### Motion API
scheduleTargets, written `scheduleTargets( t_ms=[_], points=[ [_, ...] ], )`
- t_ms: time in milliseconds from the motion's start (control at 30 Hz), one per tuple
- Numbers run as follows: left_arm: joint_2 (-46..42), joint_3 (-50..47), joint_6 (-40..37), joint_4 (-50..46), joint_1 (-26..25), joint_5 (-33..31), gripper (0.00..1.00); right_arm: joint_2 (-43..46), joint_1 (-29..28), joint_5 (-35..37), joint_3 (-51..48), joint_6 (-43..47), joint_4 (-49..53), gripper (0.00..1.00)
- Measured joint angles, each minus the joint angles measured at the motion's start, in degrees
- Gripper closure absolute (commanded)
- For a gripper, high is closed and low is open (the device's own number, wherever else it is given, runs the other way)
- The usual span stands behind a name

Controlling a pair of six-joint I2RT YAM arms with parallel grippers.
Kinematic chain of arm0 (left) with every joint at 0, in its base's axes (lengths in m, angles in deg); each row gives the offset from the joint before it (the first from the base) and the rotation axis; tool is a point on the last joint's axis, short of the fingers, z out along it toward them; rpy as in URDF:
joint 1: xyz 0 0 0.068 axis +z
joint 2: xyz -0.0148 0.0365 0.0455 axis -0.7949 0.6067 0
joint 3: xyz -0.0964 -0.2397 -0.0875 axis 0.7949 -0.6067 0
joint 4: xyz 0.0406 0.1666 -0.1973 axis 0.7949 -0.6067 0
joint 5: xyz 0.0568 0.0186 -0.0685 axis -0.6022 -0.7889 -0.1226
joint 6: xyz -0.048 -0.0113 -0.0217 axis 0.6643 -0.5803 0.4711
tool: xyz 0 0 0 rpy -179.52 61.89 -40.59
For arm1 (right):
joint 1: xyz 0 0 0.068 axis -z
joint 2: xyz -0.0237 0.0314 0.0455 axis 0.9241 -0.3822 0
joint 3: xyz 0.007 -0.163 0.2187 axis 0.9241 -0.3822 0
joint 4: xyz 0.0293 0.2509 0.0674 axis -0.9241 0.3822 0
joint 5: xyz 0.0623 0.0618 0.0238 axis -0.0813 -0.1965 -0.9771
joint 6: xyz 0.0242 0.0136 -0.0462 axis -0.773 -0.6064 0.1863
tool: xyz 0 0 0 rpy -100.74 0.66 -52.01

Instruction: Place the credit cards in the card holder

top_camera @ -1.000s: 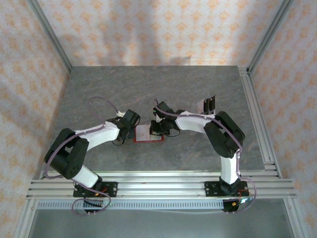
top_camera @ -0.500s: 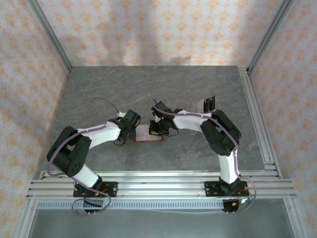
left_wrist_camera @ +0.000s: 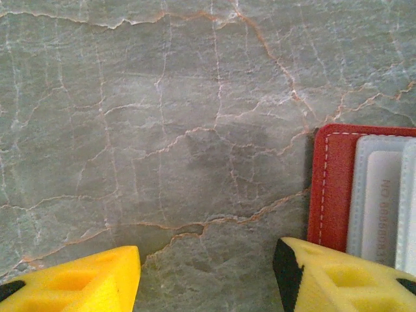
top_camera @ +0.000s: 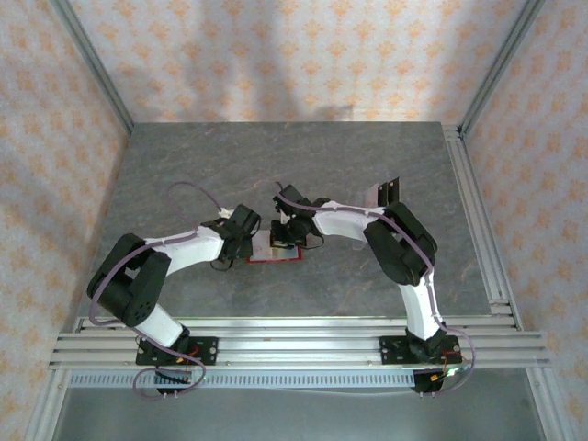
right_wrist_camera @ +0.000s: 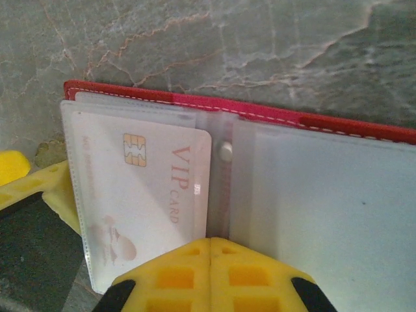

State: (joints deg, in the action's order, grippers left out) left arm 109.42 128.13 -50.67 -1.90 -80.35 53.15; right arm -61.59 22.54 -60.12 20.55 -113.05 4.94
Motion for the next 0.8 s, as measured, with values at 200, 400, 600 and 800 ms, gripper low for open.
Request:
scheduleTargets(
  t_ms=[200,400,600,800],
  points=[
    [0.00,-0.02,0.00,0.02,0.00,0.15,0.41,-0.39,-0.02,0.00,0.92,0.00,0.85,0.99],
    [-0.72,-0.07,0.37,-0.74,0.00,-0.96,0.40,-0.09,-0.04,0.92,1.03,0.66,1.36,0.98],
    [-3.34,-0.22,1.38,-3.02,0.02,-3.32,0.40,2.58,0.09,3.06,0.98,1.51,3.21,0.99],
    [-2.99,-0.22,1.36,-3.61,0.02,-3.98,0.40,3.26,0.15,3.45,1.09,1.99,4.57,0.99]
  ],
)
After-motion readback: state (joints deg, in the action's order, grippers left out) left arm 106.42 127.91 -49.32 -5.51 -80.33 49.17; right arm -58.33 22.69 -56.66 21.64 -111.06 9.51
